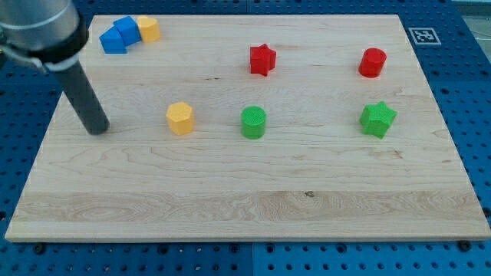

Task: Move the yellow hexagon into the bottom side of the yellow heart

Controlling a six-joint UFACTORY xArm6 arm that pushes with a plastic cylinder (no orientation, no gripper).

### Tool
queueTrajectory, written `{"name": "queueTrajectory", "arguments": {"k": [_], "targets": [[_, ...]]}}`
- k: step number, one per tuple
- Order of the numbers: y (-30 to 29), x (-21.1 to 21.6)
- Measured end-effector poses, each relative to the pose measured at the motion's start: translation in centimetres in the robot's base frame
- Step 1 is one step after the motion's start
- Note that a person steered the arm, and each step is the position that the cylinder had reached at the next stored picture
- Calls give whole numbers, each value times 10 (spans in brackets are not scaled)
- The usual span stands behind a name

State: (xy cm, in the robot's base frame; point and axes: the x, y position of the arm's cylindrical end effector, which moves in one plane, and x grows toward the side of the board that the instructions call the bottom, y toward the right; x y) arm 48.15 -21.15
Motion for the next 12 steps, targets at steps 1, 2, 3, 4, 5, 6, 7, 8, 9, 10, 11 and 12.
{"name": "queueTrajectory", "arguments": {"k": [1, 2, 3, 4, 5, 6, 7, 8, 9, 10, 11, 12], "targets": [[62, 4], [106, -26], [111, -73], [111, -68], [126, -32], [173, -29], [201, -71], [175, -94], [180, -75], [183, -38], [179, -19], [162, -37]]}}
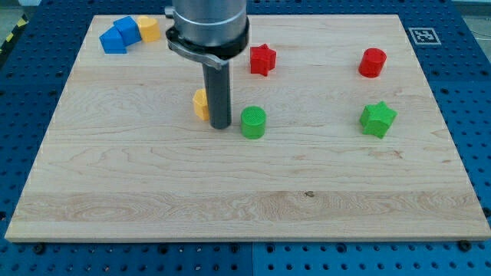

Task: Move the yellow hexagon into the bottom side of the yellow heart

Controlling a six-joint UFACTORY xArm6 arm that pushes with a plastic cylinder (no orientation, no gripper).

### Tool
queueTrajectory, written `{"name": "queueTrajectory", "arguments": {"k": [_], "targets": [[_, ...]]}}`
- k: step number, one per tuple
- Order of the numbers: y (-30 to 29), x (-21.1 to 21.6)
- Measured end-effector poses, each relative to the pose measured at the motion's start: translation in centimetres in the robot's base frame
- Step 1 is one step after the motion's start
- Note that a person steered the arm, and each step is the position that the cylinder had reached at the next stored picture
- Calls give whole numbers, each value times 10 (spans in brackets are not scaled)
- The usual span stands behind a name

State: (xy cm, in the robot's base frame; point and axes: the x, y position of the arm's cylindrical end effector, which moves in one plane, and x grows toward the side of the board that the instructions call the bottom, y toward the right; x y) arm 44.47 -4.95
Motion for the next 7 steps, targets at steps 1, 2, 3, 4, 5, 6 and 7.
{"name": "queueTrajectory", "arguments": {"k": [1, 2, 3, 4, 5, 6, 7], "targets": [[-32, -50], [-39, -41], [-38, -20], [-44, -41], [-63, -94], [-68, -105], [-51, -77]]}}
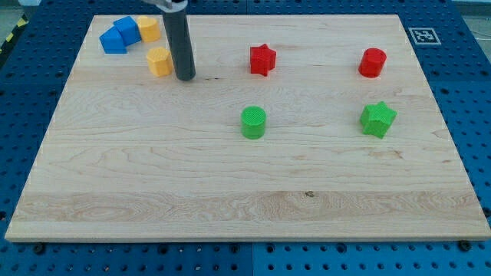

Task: Move the yellow hexagon into the bottom side of the yellow heart

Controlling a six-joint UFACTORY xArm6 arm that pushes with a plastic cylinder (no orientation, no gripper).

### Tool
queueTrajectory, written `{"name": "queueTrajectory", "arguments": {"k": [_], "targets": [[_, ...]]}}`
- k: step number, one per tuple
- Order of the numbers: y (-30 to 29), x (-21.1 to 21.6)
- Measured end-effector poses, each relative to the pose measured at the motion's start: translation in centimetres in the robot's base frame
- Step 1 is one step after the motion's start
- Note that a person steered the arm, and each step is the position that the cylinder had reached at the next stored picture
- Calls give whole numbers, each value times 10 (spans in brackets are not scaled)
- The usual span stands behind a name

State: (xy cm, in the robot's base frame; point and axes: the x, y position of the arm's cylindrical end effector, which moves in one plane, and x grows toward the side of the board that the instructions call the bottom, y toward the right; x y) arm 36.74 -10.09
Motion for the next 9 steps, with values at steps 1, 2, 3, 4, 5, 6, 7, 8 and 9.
{"name": "queueTrajectory", "arguments": {"k": [1, 2, 3, 4, 5, 6, 7, 8, 9], "targets": [[-13, 25], [-34, -2], [-43, -47], [-56, -59], [-54, -59], [-10, -58], [-11, -58], [-32, -51], [-42, -41]]}}
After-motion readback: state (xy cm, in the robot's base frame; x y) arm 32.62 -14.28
